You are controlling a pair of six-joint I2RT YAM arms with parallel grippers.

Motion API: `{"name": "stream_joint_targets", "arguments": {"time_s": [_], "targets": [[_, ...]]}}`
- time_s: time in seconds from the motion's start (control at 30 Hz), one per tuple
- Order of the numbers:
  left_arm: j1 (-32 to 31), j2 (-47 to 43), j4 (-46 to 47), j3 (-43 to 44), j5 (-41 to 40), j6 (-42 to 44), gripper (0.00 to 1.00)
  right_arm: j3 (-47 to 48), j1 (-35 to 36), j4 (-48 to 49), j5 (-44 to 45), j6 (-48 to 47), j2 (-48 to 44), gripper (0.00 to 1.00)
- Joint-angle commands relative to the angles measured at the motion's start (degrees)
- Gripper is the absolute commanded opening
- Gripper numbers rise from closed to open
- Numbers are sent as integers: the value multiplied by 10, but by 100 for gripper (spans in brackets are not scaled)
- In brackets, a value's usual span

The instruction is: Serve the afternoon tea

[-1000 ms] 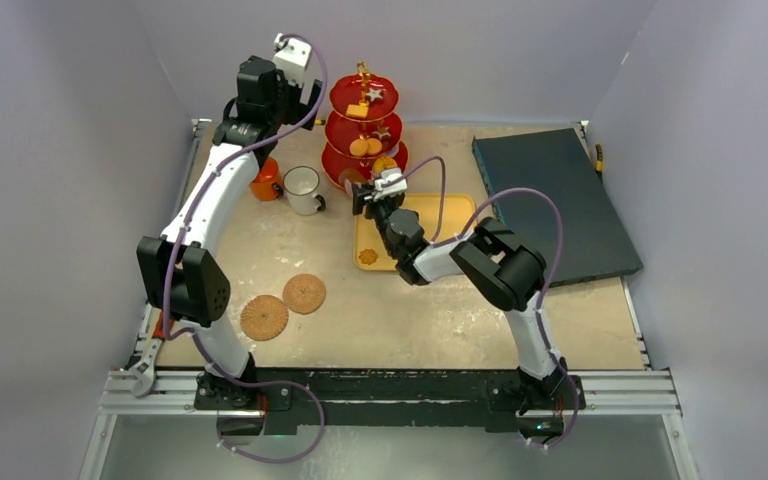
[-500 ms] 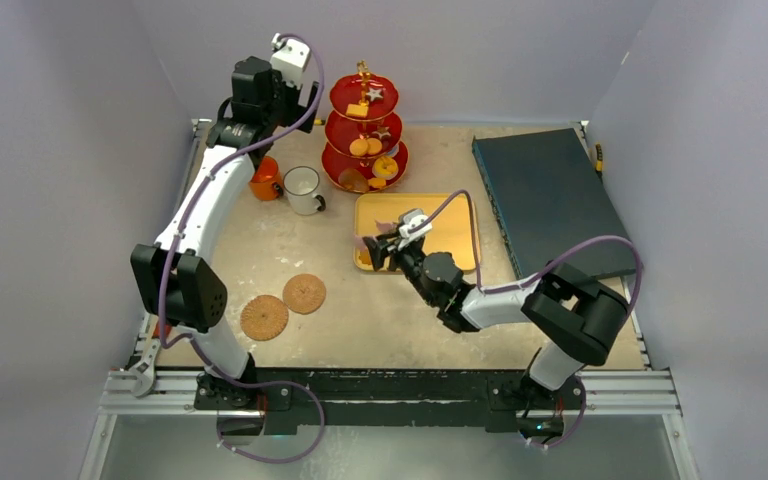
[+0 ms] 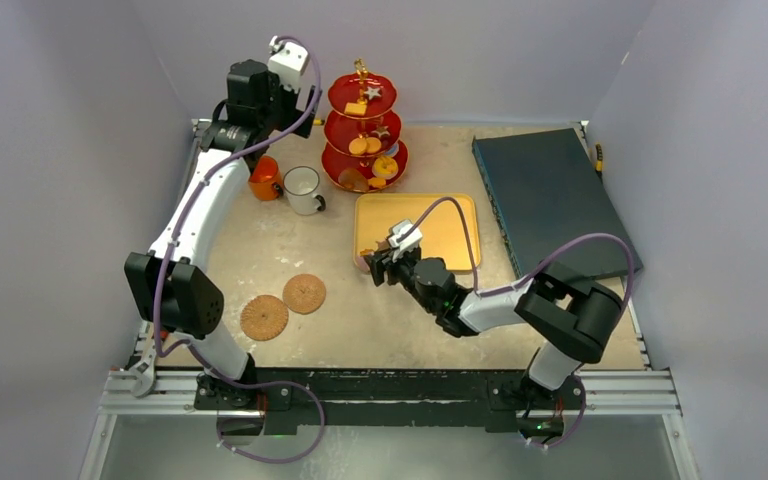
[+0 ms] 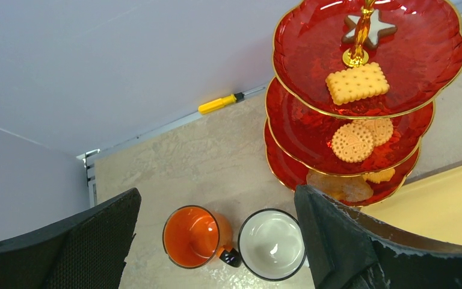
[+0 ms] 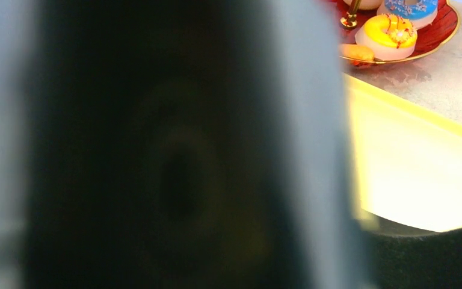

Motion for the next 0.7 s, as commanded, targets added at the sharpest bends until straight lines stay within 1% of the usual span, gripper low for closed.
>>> {"name": "stream_joint_targets", "arguments": {"time_s": [0.0, 0.27, 0.67], "targets": [[4, -28, 3, -4, 7, 2, 99, 27, 2, 11, 1, -13, 13, 68], [4, -28, 2, -4, 8, 0, 99, 28, 1, 13, 10, -19, 33, 65], [4, -26, 0, 0, 10, 1, 99, 22, -12, 9, 17, -16, 20, 64]]}}
